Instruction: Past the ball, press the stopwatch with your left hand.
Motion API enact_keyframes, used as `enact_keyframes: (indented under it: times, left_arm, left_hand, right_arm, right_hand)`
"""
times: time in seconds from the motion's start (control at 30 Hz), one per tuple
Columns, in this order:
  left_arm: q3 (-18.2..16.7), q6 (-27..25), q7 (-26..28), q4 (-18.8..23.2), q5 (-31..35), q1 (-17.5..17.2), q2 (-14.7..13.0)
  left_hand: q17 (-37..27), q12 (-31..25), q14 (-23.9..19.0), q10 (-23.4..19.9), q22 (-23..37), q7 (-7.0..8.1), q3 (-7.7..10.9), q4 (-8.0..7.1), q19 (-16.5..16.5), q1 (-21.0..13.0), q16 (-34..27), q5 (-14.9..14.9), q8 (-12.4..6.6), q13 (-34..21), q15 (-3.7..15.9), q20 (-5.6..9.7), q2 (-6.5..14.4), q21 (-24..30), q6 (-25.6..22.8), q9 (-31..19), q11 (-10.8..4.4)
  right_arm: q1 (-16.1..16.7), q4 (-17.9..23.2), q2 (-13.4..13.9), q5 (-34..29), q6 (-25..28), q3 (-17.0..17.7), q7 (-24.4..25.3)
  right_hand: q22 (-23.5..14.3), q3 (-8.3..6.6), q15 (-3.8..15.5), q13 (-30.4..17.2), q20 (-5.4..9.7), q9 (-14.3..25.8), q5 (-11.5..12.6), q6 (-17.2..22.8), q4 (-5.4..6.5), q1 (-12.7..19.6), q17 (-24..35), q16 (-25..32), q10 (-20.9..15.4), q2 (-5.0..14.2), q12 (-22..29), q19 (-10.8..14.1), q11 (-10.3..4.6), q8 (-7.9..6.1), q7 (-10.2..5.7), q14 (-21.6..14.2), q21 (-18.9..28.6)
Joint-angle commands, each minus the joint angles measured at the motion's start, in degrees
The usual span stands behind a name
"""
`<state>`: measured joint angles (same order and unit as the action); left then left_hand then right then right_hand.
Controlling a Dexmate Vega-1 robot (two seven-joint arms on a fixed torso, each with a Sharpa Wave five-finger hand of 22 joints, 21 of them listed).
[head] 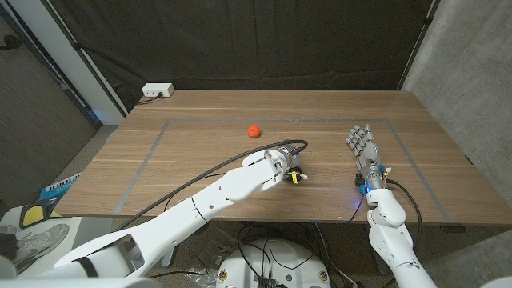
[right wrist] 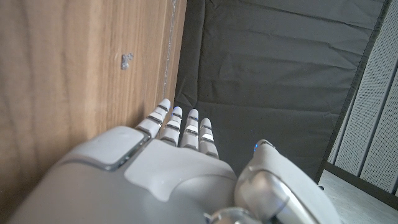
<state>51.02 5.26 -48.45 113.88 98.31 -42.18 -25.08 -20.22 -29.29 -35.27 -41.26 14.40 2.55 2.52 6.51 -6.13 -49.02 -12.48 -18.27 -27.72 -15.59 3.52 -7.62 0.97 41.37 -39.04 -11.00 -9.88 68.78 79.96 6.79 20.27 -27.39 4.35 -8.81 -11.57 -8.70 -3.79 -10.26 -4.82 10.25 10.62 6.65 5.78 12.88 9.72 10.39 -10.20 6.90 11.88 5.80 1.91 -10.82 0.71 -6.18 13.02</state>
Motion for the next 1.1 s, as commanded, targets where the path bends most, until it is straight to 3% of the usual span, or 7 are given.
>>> enact_keyframes:
  times: [0.03, 0.17, 0.3, 0.43, 0.53, 0.87, 1.1]
  left_arm:
    - [1.0, -1.4, 0.9, 0.0, 2.8, 0.3, -0.3]
    - [0.6, -0.6, 1.3, 0.2, 1.5, 0.7, -0.5]
    - [-1.0, 2.2, 2.2, 0.5, -4.9, 1.5, -0.7]
    - [-2.3, 4.7, 3.6, 0.5, -10.3, 2.3, -1.1]
    - [-3.1, 6.7, 4.3, 0.2, -14.0, 3.1, -1.4]
    - [-3.4, 8.1, 6.7, 0.4, -15.5, 3.3, -2.3]
    - [-3.1, 8.4, 5.0, 0.2, -15.5, 3.9, -2.0]
  left_hand:
    - [-1.6, 5.0, 9.4, 13.3, 0.9, 1.55, -3.98, -2.09, 4.5, 5.0, 1.8, -0.4, 7.05, -0.3, 2.96, -1.90, -3.2, 0.5, 16.5, -0.6, 3.08]
    - [-2.0, 8.3, 16.0, 22.7, 1.3, 1.76, -5.83, -2.73, 7.5, 5.4, 1.9, -1.5, 11.08, -0.6, 1.12, -1.54, -3.3, 0.8, 25.5, -1.0, 4.12]
    - [-2.1, 11.3, 19.6, 28.6, 1.4, 4.18, -6.47, -2.46, 8.8, 4.2, 1.6, -2.2, 12.86, 0.1, 1.22, 0.31, -2.9, 1.1, 29.6, -1.1, 1.08]
    - [-1.8, 11.5, 19.6, 26.4, 1.3, 7.89, -5.88, -0.88, 8.4, 0.3, 0.7, -2.9, 10.99, 0.8, 2.52, 1.43, -2.2, 1.9, 25.3, -1.2, -1.82]
    - [-1.7, 12.1, 20.4, 26.4, 1.2, 9.58, -5.59, -0.16, 8.3, -1.5, 0.8, -3.1, 10.70, 1.1, 3.04, 2.02, -1.9, 2.2, 24.8, -1.2, -2.39]
    - [-1.5, 12.7, 20.3, 25.3, 0.9, 9.83, -5.23, 0.80, 8.8, -4.5, 0.2, -3.3, 9.23, 1.4, 4.52, 2.82, -1.2, 2.6, 22.4, -1.6, -2.47]
    - [-1.5, 11.6, 19.1, 21.1, 0.6, 9.72, -5.89, 0.82, 9.2, -5.5, -0.3, -3.1, 6.43, 1.1, 5.30, 2.59, -1.5, 3.1, 17.9, -2.3, -2.41]
  right_arm:
    - [0.0, -0.1, 0.1, 0.2, 0.2, 0.1, -0.2]
    - [0.3, 0.2, 0.1, 0.1, 0.2, 0.2, 0.0]
    - [0.6, 0.7, 0.1, 0.0, 0.1, 0.3, 0.2]
    - [0.9, 1.0, 0.1, 0.1, 0.1, 0.4, 0.3]
    - [1.1, 1.1, 0.0, 0.2, 0.1, 0.5, 0.3]
    - [1.0, 0.7, -0.1, 0.3, -0.3, 0.5, 0.3]
    - [1.0, 0.6, -0.3, 0.4, -0.5, 0.7, 0.5]
  right_hand:
    - [-0.1, -0.17, 0.33, -0.1, -0.01, 0.2, 0.2, 0.0, -0.05, -0.2, 0.1, 0.0, -0.2, -0.02, 0.1, 0.2, 0.09, -0.10, -0.20, -0.4, 0.4]
    - [-0.1, -0.18, 0.21, -0.1, -0.08, 0.2, 0.2, 0.0, -0.06, -0.2, 0.1, 0.0, -0.2, -0.03, 0.1, 0.2, 0.06, -0.09, -0.20, -0.5, 0.4]
    - [-0.1, -0.20, 0.18, -0.1, -0.09, 0.2, 0.2, 0.0, -0.08, -0.2, 0.1, 0.0, -0.2, -0.04, 0.1, 0.2, 0.03, -0.09, -0.21, -0.5, 0.4]
    - [-0.1, -0.22, 0.18, -0.1, -0.10, 0.2, 0.2, 0.0, -0.11, -0.2, 0.1, 0.0, -0.2, -0.04, 0.1, 0.2, 0.06, -0.09, -0.21, -0.5, 0.4]
    - [-0.1, -0.22, 0.15, -0.1, -0.10, 0.2, 0.2, 0.0, -0.13, -0.2, 0.1, 0.0, -0.2, -0.05, 0.1, 0.2, 0.11, -0.08, -0.20, -0.5, 0.4]
    - [-0.1, -0.19, 0.20, -0.1, -0.14, 0.2, 0.2, 0.0, -0.12, -0.3, 0.1, 0.0, -0.3, -0.13, 0.1, 0.2, 0.07, -0.03, -0.40, -0.6, 0.4]
    - [-0.1, -0.14, 0.16, -0.1, -0.34, 0.2, 0.2, -0.1, -0.08, -0.5, 0.2, 0.0, -0.3, -0.19, 0.0, 0.0, 0.01, -0.02, -0.45, -0.6, 0.3]
